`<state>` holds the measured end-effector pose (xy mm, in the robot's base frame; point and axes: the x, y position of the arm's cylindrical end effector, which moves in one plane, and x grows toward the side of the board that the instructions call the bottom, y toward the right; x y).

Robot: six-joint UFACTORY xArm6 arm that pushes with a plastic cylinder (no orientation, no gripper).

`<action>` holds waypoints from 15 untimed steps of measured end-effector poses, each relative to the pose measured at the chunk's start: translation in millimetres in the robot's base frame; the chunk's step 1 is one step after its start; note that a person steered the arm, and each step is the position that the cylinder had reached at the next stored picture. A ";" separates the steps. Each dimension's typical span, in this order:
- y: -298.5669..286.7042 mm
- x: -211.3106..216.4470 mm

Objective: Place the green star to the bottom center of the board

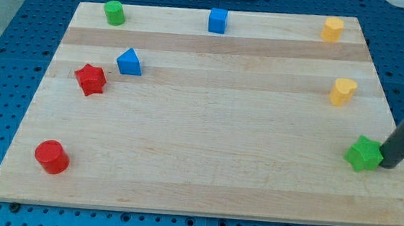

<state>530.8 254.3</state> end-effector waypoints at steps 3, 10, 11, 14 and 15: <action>-74.2 -7.3; -190.3 -6.8; -190.3 -1.9; -190.3 22.3; -190.3 30.4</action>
<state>561.2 64.0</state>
